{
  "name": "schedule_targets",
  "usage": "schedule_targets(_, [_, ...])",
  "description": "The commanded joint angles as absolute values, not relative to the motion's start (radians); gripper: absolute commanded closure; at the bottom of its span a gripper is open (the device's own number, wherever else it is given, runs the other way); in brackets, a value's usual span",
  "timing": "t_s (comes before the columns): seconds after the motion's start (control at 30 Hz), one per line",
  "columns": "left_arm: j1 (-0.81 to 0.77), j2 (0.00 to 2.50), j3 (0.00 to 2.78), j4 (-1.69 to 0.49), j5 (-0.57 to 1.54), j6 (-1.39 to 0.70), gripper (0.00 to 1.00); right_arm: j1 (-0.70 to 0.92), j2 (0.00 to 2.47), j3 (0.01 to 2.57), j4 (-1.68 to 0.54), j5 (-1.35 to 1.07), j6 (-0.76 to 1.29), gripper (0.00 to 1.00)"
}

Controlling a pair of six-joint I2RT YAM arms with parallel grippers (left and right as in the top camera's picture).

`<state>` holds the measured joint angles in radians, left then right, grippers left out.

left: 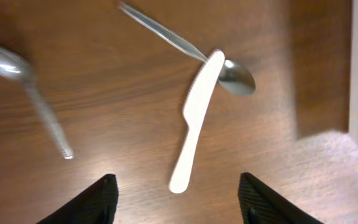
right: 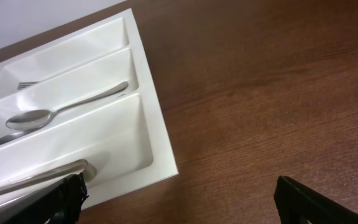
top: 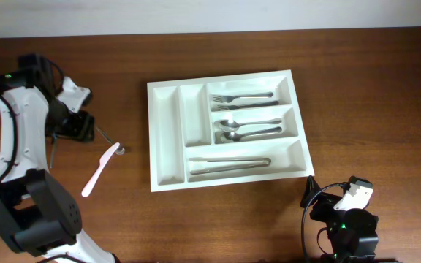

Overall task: Pack container
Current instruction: 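Lower the left gripper onto the white plastic knife and grasp it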

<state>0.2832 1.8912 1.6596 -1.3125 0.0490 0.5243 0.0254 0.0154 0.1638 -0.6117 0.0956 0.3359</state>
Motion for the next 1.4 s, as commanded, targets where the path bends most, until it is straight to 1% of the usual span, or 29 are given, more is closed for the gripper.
schedule_targets(0.0, [0.284, 1.908, 1.556, -1.283, 0.066, 0.577, 0.36, 0.017, 0.003, 0.156, -0.608, 0.117, 0.334, 0.01])
schedule_targets(0.23, [0.285, 1.908, 1.468, -1.245, -0.026, 0.569, 0.36, 0.017, 0.003, 0.156, -0.609, 0.117, 0.334, 0.01])
schedule_targets(0.3, [0.294, 1.908, 1.464, -1.190, -0.049, 0.483, 0.36, 0.017, 0.003, 0.156, -0.608, 0.117, 0.334, 0.01])
schedule_targets(0.37, [0.315, 1.908, 1.464, -1.145, -0.005, 0.426, 0.36, 0.017, 0.003, 0.156, -0.608, 0.117, 0.334, 0.01])
schedule_targets(0.43, [0.337, 1.908, 1.463, -1.137, 0.099, 0.438, 0.36, 0.017, 0.003, 0.156, -0.608, 0.117, 0.334, 0.01])
schedule_targets(0.5, [0.346, 1.908, 1.455, -1.155, 0.165, 0.533, 0.36, 0.017, 0.003, 0.156, -0.608, 0.117, 0.334, 0.01])
schedule_targets(0.57, [0.339, 1.908, 1.439, -1.174, 0.128, 0.606, 0.39, 0.017, 0.003, 0.156, -0.608, 0.117, 0.334, 0.01])
schedule_targets(0.6, [0.335, 1.908, 1.433, -1.178, 0.099, 0.615, 0.40, 0.017, 0.003, 0.156, -0.608, 0.117, 0.334, 0.01])
schedule_targets(0.63, [0.326, 1.908, 1.414, -1.179, 0.023, 0.619, 0.42, 0.017, 0.003, 0.156, -0.609, 0.117, 0.334, 0.01])
schedule_targets(0.7, [0.315, 1.908, 1.380, -1.164, -0.032, 0.623, 0.42, 0.017, 0.003, 0.156, -0.608, 0.117, 0.334, 0.01])
schedule_targets(0.97, [0.257, 1.908, 1.257, -1.023, -0.048, 0.622, 0.43, 0.017, 0.003, 0.156, -0.608, 0.117, 0.334, 0.01])
schedule_targets(1.27, [0.256, 1.908, 1.150, -0.893, -0.046, 0.622, 0.44, 0.017, 0.003, 0.156, -0.609, 0.117, 0.334, 0.01])
schedule_targets(1.37, [0.256, 1.908, 1.125, -0.874, -0.046, 0.622, 0.48, 0.017, 0.003, 0.156, -0.609, 0.117, 0.334, 0.01])
